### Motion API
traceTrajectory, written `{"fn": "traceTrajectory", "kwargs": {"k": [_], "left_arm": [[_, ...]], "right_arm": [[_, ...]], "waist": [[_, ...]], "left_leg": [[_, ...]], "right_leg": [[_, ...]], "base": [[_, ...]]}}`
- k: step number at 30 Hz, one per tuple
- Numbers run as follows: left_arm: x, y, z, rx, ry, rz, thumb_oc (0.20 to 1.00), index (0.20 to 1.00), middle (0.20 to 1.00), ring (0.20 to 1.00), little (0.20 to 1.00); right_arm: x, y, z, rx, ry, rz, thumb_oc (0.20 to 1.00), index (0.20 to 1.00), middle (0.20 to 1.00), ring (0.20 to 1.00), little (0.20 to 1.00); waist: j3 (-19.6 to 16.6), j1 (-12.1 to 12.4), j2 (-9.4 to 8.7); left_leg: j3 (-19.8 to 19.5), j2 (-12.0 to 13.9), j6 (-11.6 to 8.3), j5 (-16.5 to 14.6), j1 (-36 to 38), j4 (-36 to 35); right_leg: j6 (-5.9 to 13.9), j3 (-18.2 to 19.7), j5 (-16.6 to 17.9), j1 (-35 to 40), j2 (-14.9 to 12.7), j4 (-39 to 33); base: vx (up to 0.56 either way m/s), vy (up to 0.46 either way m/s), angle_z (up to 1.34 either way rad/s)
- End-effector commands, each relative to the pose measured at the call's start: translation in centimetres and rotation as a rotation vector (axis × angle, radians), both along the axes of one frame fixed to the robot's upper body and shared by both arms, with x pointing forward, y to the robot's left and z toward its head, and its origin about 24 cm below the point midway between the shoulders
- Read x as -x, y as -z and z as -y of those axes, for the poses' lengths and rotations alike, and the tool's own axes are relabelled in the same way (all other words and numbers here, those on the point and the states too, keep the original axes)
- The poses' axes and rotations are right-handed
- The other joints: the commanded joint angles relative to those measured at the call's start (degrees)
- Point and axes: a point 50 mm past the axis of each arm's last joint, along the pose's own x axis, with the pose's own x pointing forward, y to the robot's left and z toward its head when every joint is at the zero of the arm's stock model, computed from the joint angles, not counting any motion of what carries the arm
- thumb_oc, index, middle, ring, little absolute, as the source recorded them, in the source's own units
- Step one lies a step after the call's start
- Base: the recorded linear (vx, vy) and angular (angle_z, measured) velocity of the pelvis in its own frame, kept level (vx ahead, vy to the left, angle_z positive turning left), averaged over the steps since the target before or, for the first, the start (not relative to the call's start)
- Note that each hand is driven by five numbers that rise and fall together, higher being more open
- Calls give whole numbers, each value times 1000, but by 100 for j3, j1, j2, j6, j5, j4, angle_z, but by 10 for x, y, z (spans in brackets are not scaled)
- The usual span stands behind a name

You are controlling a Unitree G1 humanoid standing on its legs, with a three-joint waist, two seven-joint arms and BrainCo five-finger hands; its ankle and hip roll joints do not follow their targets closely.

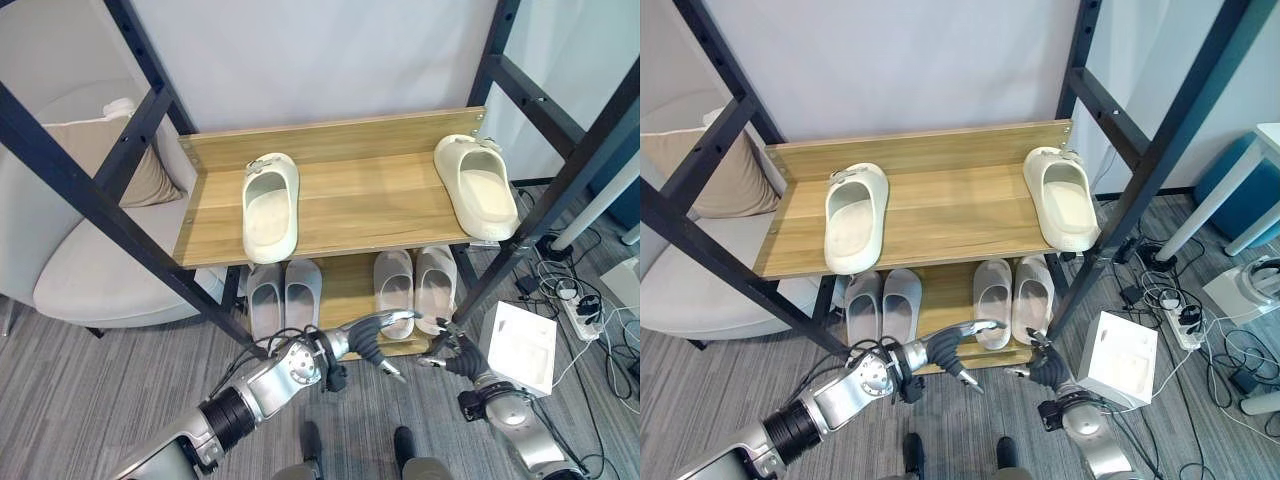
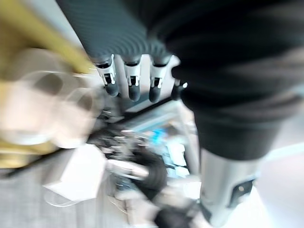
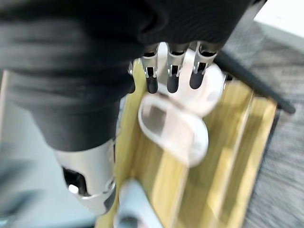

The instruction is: Arrange the slippers neatly on the shoe rack.

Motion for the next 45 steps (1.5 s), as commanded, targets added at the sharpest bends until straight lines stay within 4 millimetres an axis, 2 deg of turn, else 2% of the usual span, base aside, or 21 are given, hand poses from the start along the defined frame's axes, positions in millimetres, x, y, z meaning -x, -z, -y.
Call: {"fn": "traceTrajectory", "kwargs": {"k": [1,2,3,4,7,8,9,10,12,13,14,15,19,20,28,39,40,41,42,44,45], "left_arm": [[-18,-43,-6,248,21,-85,1000,1000,1000,1000,1000],[-19,-53,-6,303,26,-89,1000,1000,1000,1000,1000],[-23,-80,-12,418,11,-29,1000,1000,1000,1000,1000],[-23,-81,-12,418,10,-29,1000,1000,1000,1000,1000],[-46,-125,-52,753,-274,117,1000,1000,1000,1000,1000],[-46,-125,-52,754,-276,118,1000,1000,1000,1000,1000],[-50,-139,-66,794,-371,226,1000,1000,1000,1000,1000],[-58,-158,-89,759,-541,449,1000,1000,1000,1000,1000],[-61,-160,-93,738,-588,495,1000,1000,1000,1000,1000],[-69,-175,-111,605,-734,732,1000,1000,1000,1000,1000],[-69,-176,-111,604,-736,736,1000,1000,1000,1000,1000],[-79,-179,-125,443,-841,877,1000,1000,1000,1000,1000],[-90,-187,-147,262,-927,1018,1000,1000,1000,1000,1000],[-96,-192,-160,129,-967,1094,1000,1000,1000,1000,1000],[-125,-187,-203,-436,-1063,1206,1000,1000,1000,1000,1000],[-143,-163,-227,-591,-1175,1035,1000,1000,1000,1000,1000],[-145,-166,-238,-653,-1213,1017,953,953,953,953,953],[-146,-169,-241,-661,-1227,1011,435,435,435,435,435],[-147,-170,-244,-670,-1238,994,200,200,200,200,200],[-147,-171,-251,-690,-1255,967,200,200,200,200,200],[-146,-176,-273,-762,-1323,877,200,200,200,200,200]], "right_arm": [[-17,-27,-3,-63,8,153,1000,1000,1000,1000,1000],[-15,-26,-2,-68,9,151,1000,1000,1000,1000,1000],[-11,-24,-2,-79,8,140,1000,1000,1000,1000,1000],[-11,-24,-2,-79,7,140,1000,1000,1000,1000,1000],[1,-13,-13,-124,-14,98,1000,1000,1000,1000,1000],[1,-13,-13,-124,-15,99,1000,1000,1000,1000,1000],[3,-10,-18,-143,-20,80,1000,1000,1000,1000,1000],[5,-7,-20,-149,-35,66,1000,1000,1000,1000,1000],[5,-6,-21,-151,-38,62,1000,1000,1000,1000,1000],[4,-3,-23,-154,-50,47,1000,1000,1000,1000,1000],[4,-3,-23,-155,-51,49,1000,1000,1000,1000,1000],[3,-3,-25,-159,-63,45,1000,1000,1000,1000,1000],[1,-4,-26,-163,-80,49,1000,1000,1000,1000,1000],[2,-4,-25,-158,-90,47,1000,1000,1000,1000,1000],[4,-7,-23,-164,-106,64,1000,1000,1000,1000,1000],[2,-15,-21,-174,-99,104,1000,1000,1000,1000,1000],[2,-17,-20,-180,-94,115,1000,1000,1000,1000,1000],[3,-17,-20,-183,-93,115,1000,1000,1000,1000,1000],[3,-17,-19,-184,-93,113,1000,1000,1000,1000,1000],[3,-17,-19,-187,-90,115,1000,1000,1000,1000,1000],[7,-18,-17,-201,-96,110,1000,1000,1000,1000,1000]], "waist": [[146,96,-235],[124,88,-239],[83,105,-245],[87,98,-246],[15,182,-326],[21,173,-323],[3,191,-343],[-22,220,-353],[-13,215,-355],[-33,219,-346],[-16,213,-350],[-43,197,-332],[-40,174,-310],[-54,156,-288],[-6,67,-278],[71,-107,-282],[81,-166,-276],[85,-189,-275],[91,-210,-272],[90,-235,-265],[90,-384,-244]], "left_leg": [[160,10,-227,-525,643,5],[164,11,-226,-533,655,5],[155,13,-229,-542,676,5],[154,14,-229,-544,681,5],[110,24,-248,-567,724,5],[108,25,-249,-569,729,5],[101,16,-258,-584,747,5],[100,19,-271,-599,767,5],[98,23,-275,-604,781,5],[116,24,-284,-619,798,5],[115,23,-284,-622,808,5],[132,18,-287,-631,820,5],[154,20,-292,-640,846,5],[171,21,-289,-649,854,5],[205,25,-271,-620,809,5],[289,36,-255,-598,757,5],[333,45,-259,-593,744,5],[350,49,-262,-589,738,5],[368,55,-265,-585,736,5],[390,57,-266,-584,732,5],[495,78,-278,-591,738,5]], "right_leg": [[328,-93,-137,-35,-159,111],[328,-99,-135,-13,-156,94],[324,-96,-142,25,-150,75],[324,-97,-142,32,-149,72],[300,-150,-185,143,-141,33],[301,-152,-188,149,-141,34],[295,-158,-198,184,-143,26],[292,-171,-207,218,-140,12],[294,-182,-214,237,-141,11],[300,-184,-220,257,-141,9],[301,-185,-223,267,-142,9],[307,-165,-225,275,-139,5],[327,-168,-231,286,-139,6],[338,-159,-232,292,-136,4],[386,-120,-187,206,-116,13],[402,-22,-151,57,-97,46],[409,12,-135,13,-84,47],[411,27,-128,-4,-83,52],[412,39,-123,-19,-79,56],[411,58,-114,-44,-72,58],[425,168,-79,-128,-50,59]], "base": [[39,-18,-1],[50,-17,-2],[50,-17,0],[58,-26,1],[48,-31,5],[53,-23,5],[52,-17,3],[55,-20,0],[0,0,0],[0,0,0],[0,0,0],[0,0,0],[2,1,-1],[0,0,0],[-3,-3,-1],[-2,-2,-2],[-4,-7,-13],[-3,-5,-13],[-3,-3,-10],[3,3,-11],[9,6,-12]]}}
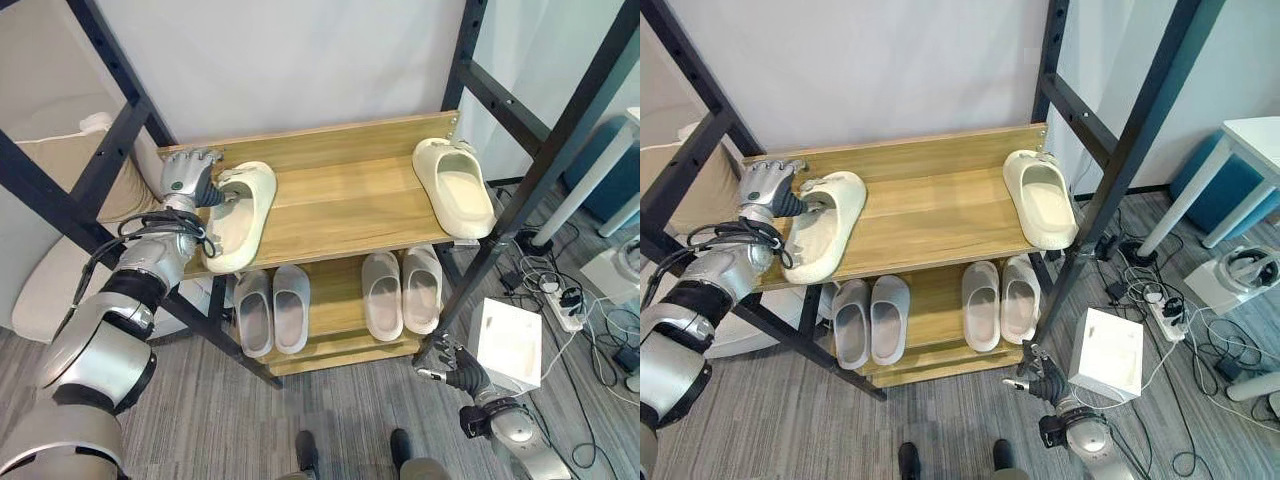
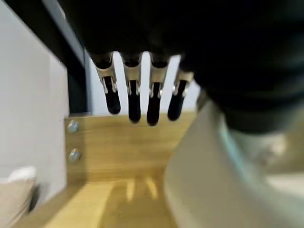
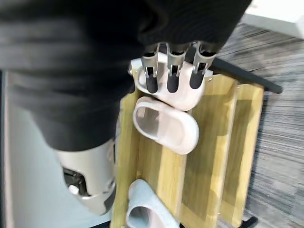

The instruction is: Arrange the slippers neatly on the shoe rack.

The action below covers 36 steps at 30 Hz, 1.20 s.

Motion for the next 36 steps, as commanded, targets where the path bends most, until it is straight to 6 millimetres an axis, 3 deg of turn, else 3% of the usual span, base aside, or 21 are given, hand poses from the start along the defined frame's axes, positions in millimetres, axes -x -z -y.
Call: {"fn": "traceTrajectory", "kwargs": {"k": [1,4,7,11,12,14,16,22,29,32,36], "left_arm": [[-7,-62,-25,48,-137,105,200,200,200,200,200],[-7,-65,-25,64,-138,113,200,200,200,200,200],[-13,-74,-1,62,-39,158,200,200,200,200,200],[-18,-93,44,52,132,243,200,200,200,200,200],[-18,-102,69,35,218,276,200,200,200,200,200],[-20,-111,99,1,293,297,200,200,200,200,200],[-23,-115,117,17,316,296,200,200,200,200,200],[-35,-112,116,93,235,227,200,200,200,200,200],[-40,-93,114,49,179,130,200,200,200,200,200],[-42,-71,117,40,159,54,200,200,200,200,200],[-43,-66,116,64,146,44,200,200,200,200,200]], "right_arm": [[-20,-34,-6,-67,-31,179,1000,1000,1000,1000,1000],[-18,-32,-6,-76,-25,171,1000,1000,1000,1000,1000],[-17,-31,-8,-84,-24,162,1000,1000,1000,1000,1000],[-19,-29,-7,-78,-14,157,1000,1000,1000,1000,1000],[-20,-30,-6,-75,-5,159,1000,1000,1000,1000,1000],[-21,-28,-3,-63,10,151,1000,1000,1000,1000,1000],[-22,-29,-3,-61,18,152,1000,1000,1000,1000,1000],[-20,-33,2,-46,21,153,1000,1000,1000,1000,1000],[-18,-36,7,-33,32,161,1000,1000,1000,1000,1000],[-17,-38,11,-17,39,167,1000,1000,1000,1000,1000],[-15,-37,12,-12,35,162,1000,1000,1000,1000,1000]], "waist": [[196,-139,-174],[200,-173,-174],[199,-155,-175],[179,-112,-165],[169,-100,-156],[161,-108,-133],[168,-163,-96],[210,-390,14],[258,-553,53],[275,-617,70],[267,-633,61]], "left_leg": [[281,36,-243,-571,759,6],[318,47,-245,-573,753,6],[311,54,-251,-575,758,6],[247,42,-244,-584,775,6],[211,34,-239,-589,787,6],[180,26,-235,-596,799,6],[190,25,-236,-577,810,6],[305,64,-265,-535,820,6],[418,126,-292,-498,791,6],[445,160,-304,-487,817,6],[444,178,-315,-475,813,6]], "right_leg": [[461,4,-129,-4,-79,63],[461,39,-124,-30,-77,65],[454,24,-137,-14,-77,62],[440,-26,-176,66,-80,50],[436,-61,-196,105,-87,46],[428,-82,-213,138,-86,46],[422,-77,-218,147,-81,56],[391,27,-189,82,-42,81],[372,127,-170,-34,10,94],[350,143,-196,-22,38,103],[334,136,-196,-7,60,86]], "base": [[7,9,-13],[3,-4,-16],[5,-8,1],[7,-17,4],[0,0,0],[-6,-36,0],[-11,-22,0],[-34,-39,-6],[-19,-37,-10],[11,-44,-4],[2,-10,0]]}}
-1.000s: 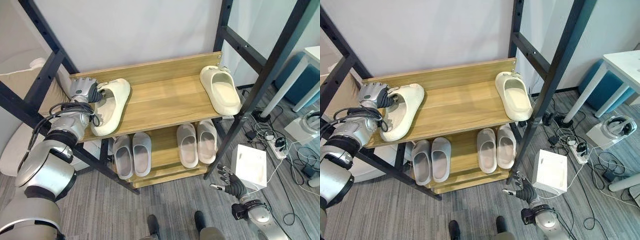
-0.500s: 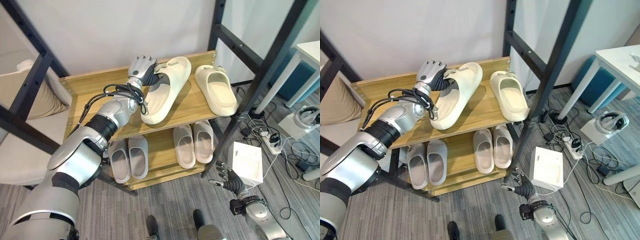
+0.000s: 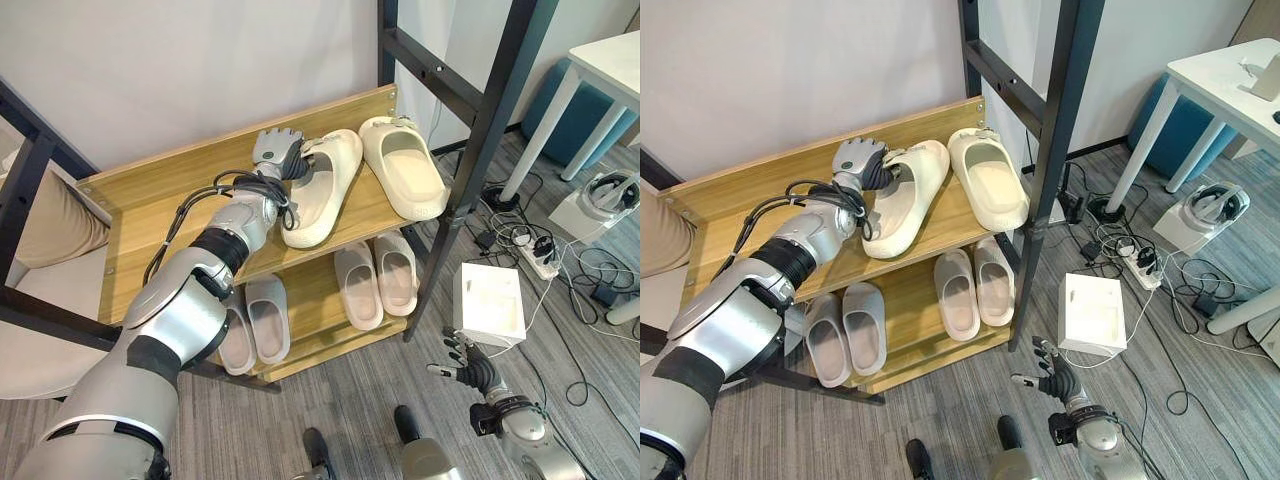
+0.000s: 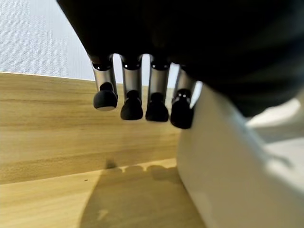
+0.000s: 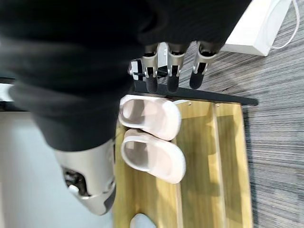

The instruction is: Arrange the slippers neatly on the shoe rack.

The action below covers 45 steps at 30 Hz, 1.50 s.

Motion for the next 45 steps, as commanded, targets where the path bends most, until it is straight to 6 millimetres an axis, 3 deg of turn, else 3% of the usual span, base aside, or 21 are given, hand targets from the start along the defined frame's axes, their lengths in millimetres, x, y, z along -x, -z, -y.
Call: {"fn": "traceTrajectory", "kwargs": {"k": [1,6,7,12,16,26,30,32,35,37,38,39,42,45], "left_arm": [[-7,-41,-15,39,-99,91,200,200,200,200,200],[-5,-55,13,131,-9,152,200,200,200,200,200],[-4,-59,23,171,26,165,1000,1000,1000,1000,1000],[4,-72,51,170,137,223,1000,1000,1000,1000,1000],[8,-80,56,122,164,253,1000,1000,1000,1000,1000],[13,-78,38,101,172,236,1000,1000,1000,1000,1000],[23,-65,20,331,243,199,1000,1000,1000,1000,1000],[28,-64,12,364,249,213,1000,1000,1000,1000,1000],[56,-31,-14,556,323,183,1000,1000,1000,1000,1000],[64,-2,-24,702,335,57,1000,1000,1000,1000,1000],[64,-2,-25,704,334,56,1000,1000,1000,1000,1000],[70,28,-26,979,388,-134,1000,1000,1000,1000,1000],[84,58,-24,1250,454,-345,1000,1000,1000,1000,1000],[93,70,-17,1376,501,-464,1000,1000,1000,1000,1000]], "right_arm": [[-8,-21,5,-14,20,114,1000,1000,1000,1000,1000],[-8,-17,4,-8,16,95,1000,1000,1000,1000,1000],[-9,-16,3,-11,14,93,1000,1000,1000,1000,1000],[-9,-14,4,-6,20,81,1000,1000,1000,1000,1000],[-10,-12,7,5,39,71,1000,1000,1000,1000,1000],[-8,-2,1,0,33,18,1000,1000,1000,1000,1000],[-5,1,5,4,57,1,1000,1000,1000,1000,1000],[-3,2,4,3,56,-3,1000,1000,1000,1000,1000],[1,5,2,-3,59,-11,1000,1000,1000,1000,1000],[1,4,3,-5,55,-10,1000,1000,1000,1000,1000],[2,4,3,-4,54,-11,1000,1000,1000,1000,1000],[0,4,2,1,46,-17,1000,1000,1000,1000,1000],[0,0,3,10,24,-12,1000,1000,1000,1000,1000],[0,-1,3,18,6,-17,1000,1000,1000,1000,1000]], "waist": [[11,47,-295],[-29,104,-309],[-39,131,-311],[-65,237,-298],[-80,339,-284],[-117,651,-318],[-103,805,-328],[-111,843,-326],[-47,1043,-371],[-60,1070,-383],[-68,1067,-380],[-84,1068,-375],[-107,1036,-371],[-121,992,-365]], "left_leg": [[69,128,-322,-451,688,-6],[-24,124,-326,-449,680,-6],[-51,118,-323,-450,679,-6],[-142,82,-318,-460,687,-6],[-226,58,-319,-460,686,-6],[-445,45,-319,-423,673,-6],[-524,26,-318,-401,664,-6],[-552,21,-320,-395,658,-6],[-620,26,-328,-376,604,-6],[-612,28,-322,-376,602,-6],[-609,29,-322,-379,602,-6],[-573,25,-305,-378,610,-6],[-531,32,-284,-383,621,-6],[-492,33,-268,-399,640,-6]], "right_leg": [[309,-148,-208,40,19,56],[286,-234,-240,105,28,47],[282,-272,-247,126,21,47],[269,-369,-279,209,2,35],[262,-444,-299,268,-11,33],[224,-662,-334,394,-7,25],[213,-761,-336,427,-19,27],[207,-779,-334,433,-20,22],[189,-843,-324,428,-35,9],[191,-832,-305,422,-39,-3],[191,-829,-306,421,-38,-3],[194,-809,-275,410,-42,-13],[197,-735,-246,378,-41,-21],[207,-697,-237,363,-38,-25]], "base": [[0,0,0],[13,-23,4],[7,-18,8],[7,-7,13],[1,2,18],[-16,3,9],[-26,15,11],[-12,12,10],[-36,22,6],[-7,24,21],[15,32,15],[21,23,5],[30,24,-8],[29,21,-9]]}}
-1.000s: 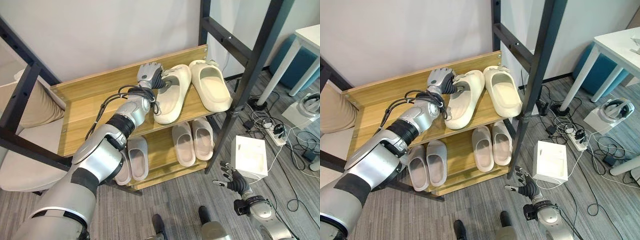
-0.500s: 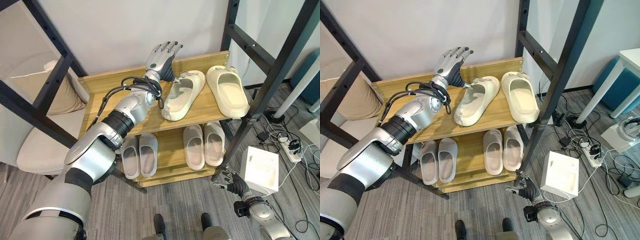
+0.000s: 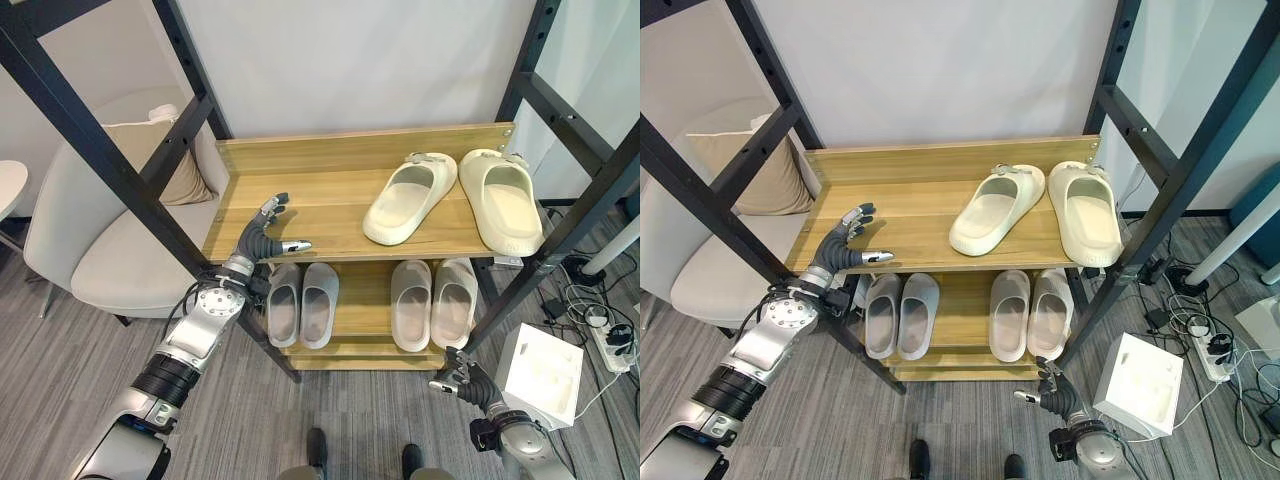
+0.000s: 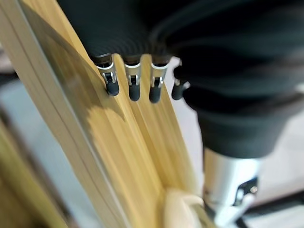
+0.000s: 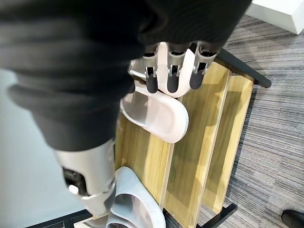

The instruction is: Arrange the slippers neatly on the shoe rack.

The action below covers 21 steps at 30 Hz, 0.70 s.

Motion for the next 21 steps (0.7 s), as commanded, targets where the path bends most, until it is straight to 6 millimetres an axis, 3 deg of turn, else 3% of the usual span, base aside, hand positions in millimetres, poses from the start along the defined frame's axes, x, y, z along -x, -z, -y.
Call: {"fn": "traceTrajectory", "kwargs": {"k": [1,4,13,21], "left_arm": [[-10,-12,20,171,147,-43,1000,1000,1000,1000,1000],[-12,-5,38,296,175,-111,1000,1000,1000,1000,1000],[-15,-6,75,398,237,-161,1000,1000,1000,1000,1000],[-3,-33,98,514,326,-87,1000,1000,1000,1000,1000]], "right_arm": [[-18,-28,-4,-1,-62,139,1000,1000,1000,1000,1000],[-16,-27,-10,-9,-113,121,1000,1000,1000,1000,1000],[-16,-26,-13,5,-150,102,1000,1000,1000,1000,1000],[-14,-24,-10,11,-144,86,1000,1000,1000,1000,1000]], "waist": [[45,-151,-178],[17,-240,-178],[-25,-312,-178],[-33,-253,-175]], "left_leg": [[239,98,-294,-403,553,6],[254,99,-290,-418,580,6],[310,93,-270,-451,638,6],[235,71,-259,-439,630,6]], "right_leg": [[250,-56,-75,-119,-42,4],[253,-22,-77,-116,-45,7],[247,27,-88,-103,-52,6],[230,-39,-117,-64,-59,4]], "base": [[49,24,-15],[36,18,-10],[17,7,-6],[1,1,-1]]}}
